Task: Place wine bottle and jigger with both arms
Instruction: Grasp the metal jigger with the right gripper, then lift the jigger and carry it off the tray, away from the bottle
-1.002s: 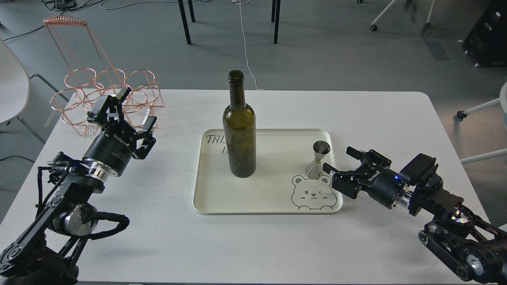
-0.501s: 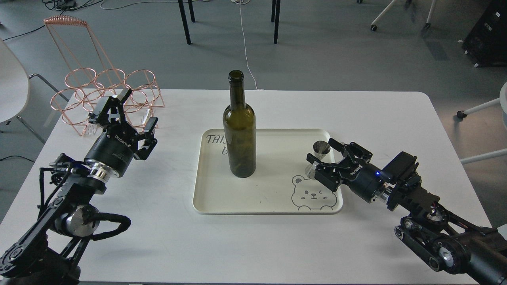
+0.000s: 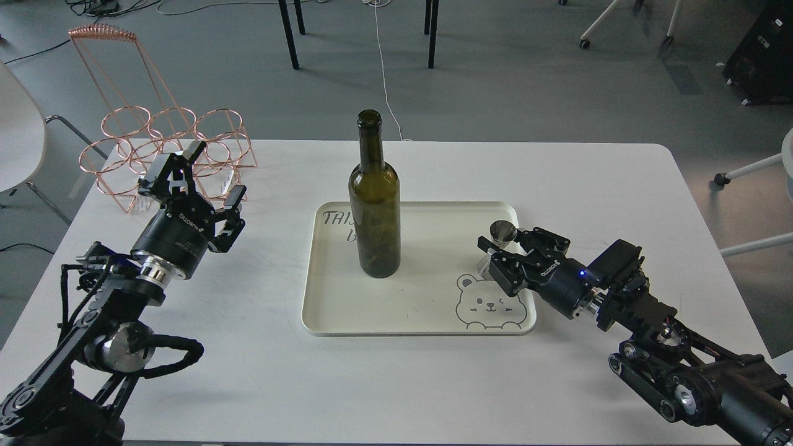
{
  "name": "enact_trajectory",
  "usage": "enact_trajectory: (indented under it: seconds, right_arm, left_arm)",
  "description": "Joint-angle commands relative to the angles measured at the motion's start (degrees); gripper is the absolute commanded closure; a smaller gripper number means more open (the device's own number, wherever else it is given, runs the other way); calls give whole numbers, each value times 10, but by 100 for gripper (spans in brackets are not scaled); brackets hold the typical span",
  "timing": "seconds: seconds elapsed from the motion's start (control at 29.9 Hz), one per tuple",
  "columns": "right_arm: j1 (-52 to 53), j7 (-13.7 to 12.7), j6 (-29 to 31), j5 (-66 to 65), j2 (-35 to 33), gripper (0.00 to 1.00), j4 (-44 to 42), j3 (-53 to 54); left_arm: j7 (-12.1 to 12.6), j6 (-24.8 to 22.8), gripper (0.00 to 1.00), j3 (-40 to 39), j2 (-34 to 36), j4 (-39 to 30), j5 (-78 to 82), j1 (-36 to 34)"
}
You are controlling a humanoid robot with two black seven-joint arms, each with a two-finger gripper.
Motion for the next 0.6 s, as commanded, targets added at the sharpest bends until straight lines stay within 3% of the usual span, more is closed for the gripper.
enact_trajectory:
  seconds: [0.0,0.57]
  right_arm:
    - [-3,0,-10,0,0,68,3,-6]
    - [-11,0,-37,0,-61,71,56,54]
  left_arm:
    - [0,1,2,0,0,-1,0,0]
    - [1,0,2,-1,2,-2,0,-1]
